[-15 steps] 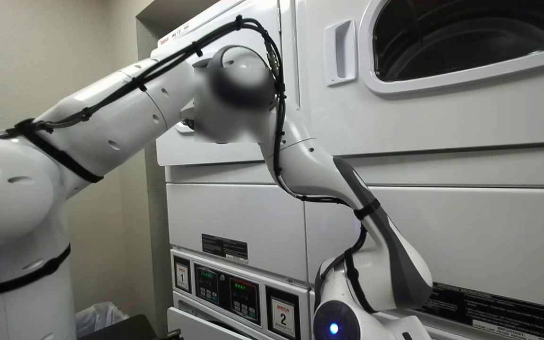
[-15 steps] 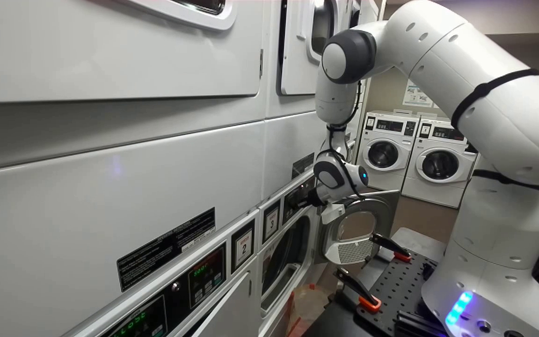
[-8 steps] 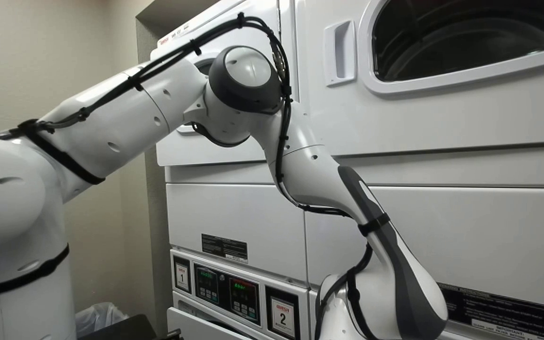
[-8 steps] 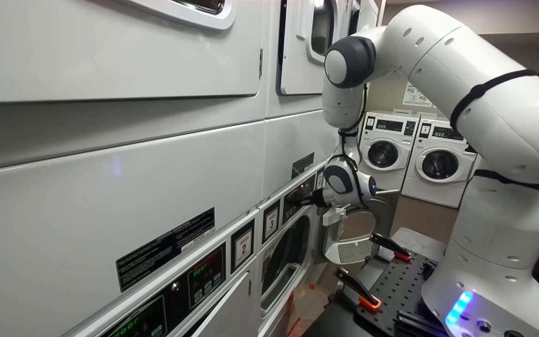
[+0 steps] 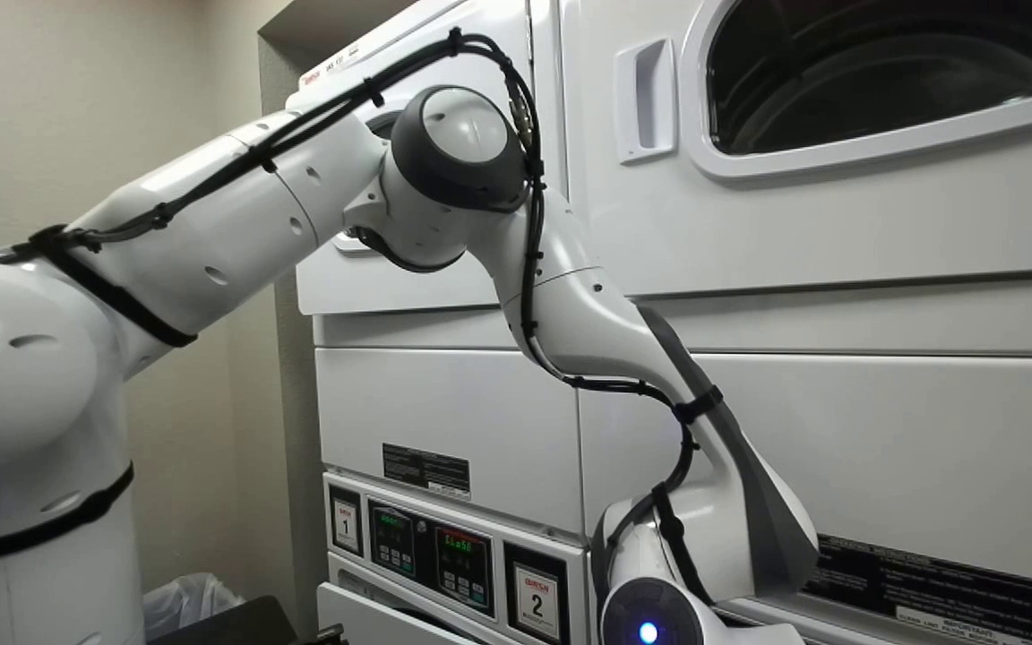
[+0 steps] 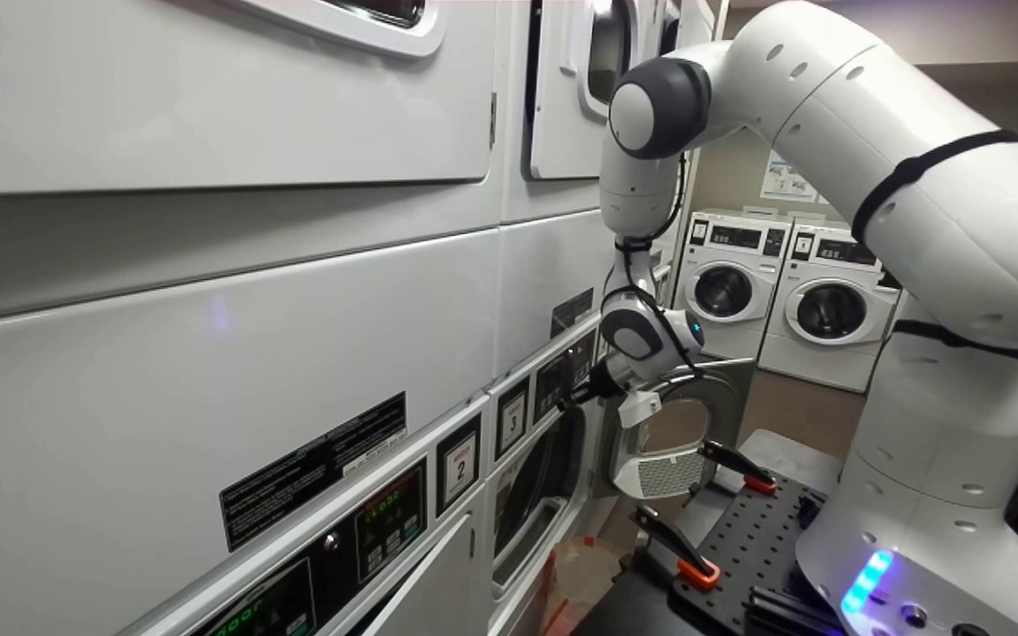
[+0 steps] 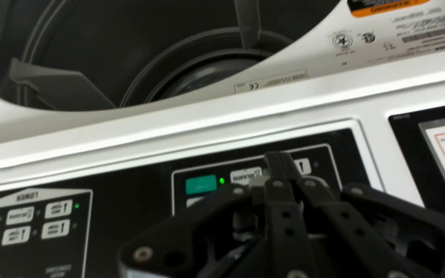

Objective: Press the middle button on the left side of the dishwasher in the middle

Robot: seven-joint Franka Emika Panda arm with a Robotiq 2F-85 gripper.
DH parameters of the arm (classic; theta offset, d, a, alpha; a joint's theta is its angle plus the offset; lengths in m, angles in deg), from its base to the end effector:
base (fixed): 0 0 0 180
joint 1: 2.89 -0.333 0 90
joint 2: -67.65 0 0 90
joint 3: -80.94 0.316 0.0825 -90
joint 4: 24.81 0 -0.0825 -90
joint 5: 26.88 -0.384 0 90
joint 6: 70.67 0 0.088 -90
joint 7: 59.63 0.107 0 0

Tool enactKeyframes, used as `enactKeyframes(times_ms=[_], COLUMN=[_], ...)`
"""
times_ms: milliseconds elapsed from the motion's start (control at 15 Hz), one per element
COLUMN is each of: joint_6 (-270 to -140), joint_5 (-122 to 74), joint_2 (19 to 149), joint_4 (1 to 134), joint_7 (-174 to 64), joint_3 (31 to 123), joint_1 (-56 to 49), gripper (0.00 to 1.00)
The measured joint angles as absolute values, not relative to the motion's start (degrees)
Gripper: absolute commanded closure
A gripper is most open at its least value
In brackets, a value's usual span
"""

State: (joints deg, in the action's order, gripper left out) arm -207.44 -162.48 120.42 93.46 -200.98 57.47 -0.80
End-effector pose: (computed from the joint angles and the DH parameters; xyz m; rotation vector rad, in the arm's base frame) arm 0.4345 -0.2430 -0.0070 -2.8577 0.0239 -1.1033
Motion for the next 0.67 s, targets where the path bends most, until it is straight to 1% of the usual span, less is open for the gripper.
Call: enactKeyframes(times_ms=[200,333,667], joint_6=[-214.23,-217.04,-218.74], joint_5=[-155.91,-155.09,-157.52], joint_2=[119.72,119.69,121.61], joint_4=[93.04,92.51,90.1], joint_7=[-195.86,-195.18,-196.57], joint_3=[57.47,57.42,57.37], joint_1=[-2.2,-2.73,-2.91], gripper=[1.0,1.0,1.0])
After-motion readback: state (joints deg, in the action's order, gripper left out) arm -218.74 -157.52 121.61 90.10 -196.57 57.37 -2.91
